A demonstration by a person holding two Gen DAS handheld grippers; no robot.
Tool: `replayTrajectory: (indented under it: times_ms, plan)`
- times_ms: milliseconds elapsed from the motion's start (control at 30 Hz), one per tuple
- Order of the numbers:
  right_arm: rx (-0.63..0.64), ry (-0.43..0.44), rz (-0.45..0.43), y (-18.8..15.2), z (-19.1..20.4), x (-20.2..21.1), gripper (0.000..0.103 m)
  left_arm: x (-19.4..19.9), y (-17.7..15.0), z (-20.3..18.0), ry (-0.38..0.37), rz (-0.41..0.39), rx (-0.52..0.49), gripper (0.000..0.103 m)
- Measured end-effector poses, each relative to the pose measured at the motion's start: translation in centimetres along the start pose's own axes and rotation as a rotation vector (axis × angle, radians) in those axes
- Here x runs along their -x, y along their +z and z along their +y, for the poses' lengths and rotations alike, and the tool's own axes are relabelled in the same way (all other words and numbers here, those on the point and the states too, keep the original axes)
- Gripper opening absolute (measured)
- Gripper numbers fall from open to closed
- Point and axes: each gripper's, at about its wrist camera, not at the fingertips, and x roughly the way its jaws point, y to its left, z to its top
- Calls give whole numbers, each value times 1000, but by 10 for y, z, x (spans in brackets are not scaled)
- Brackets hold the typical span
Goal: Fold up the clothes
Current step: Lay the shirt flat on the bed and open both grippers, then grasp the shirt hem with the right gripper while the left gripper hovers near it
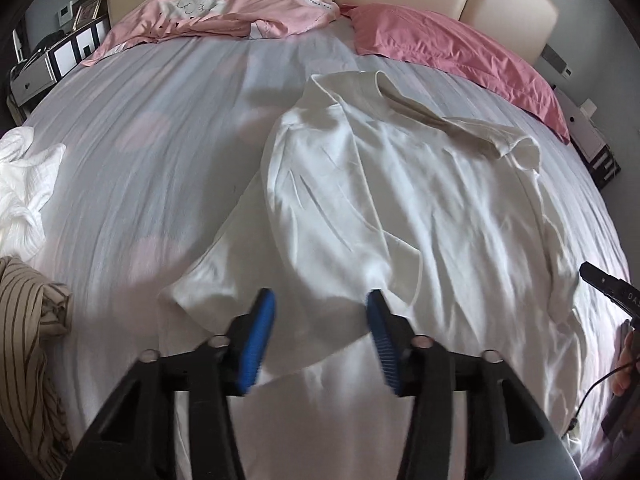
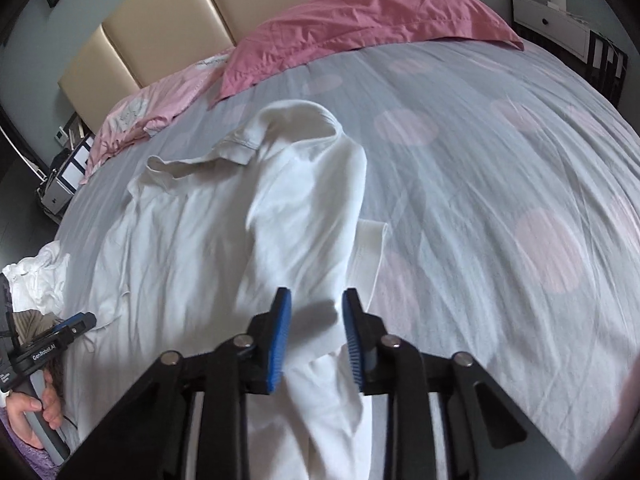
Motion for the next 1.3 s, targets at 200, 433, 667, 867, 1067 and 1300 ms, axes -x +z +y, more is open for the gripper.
replayTrajectory:
  times_ms: [200,433,667,867,1067,1300]
  plan:
    - [-30,-12,-25,2,-13,-3,4,-8,5,4,1,-10,-1,20]
    - [19,-107,-131,42,-39,41,5,-13,6,12,-7,-2,11,20]
    - [-53,27,-137,24,-48,35,8,-10,5,12,-11,-14,2,20]
    - [-106,-64,-110,25,-65,4,10,-13,5,5,8,-31,-20,37]
    - [-144,27,-61,24,-61,-18,21,-25,3,0,20,-16,-32,46]
    - [23,-8,-49,22,-24,-29,32,-26,-1,-1,36,-26,-54,46]
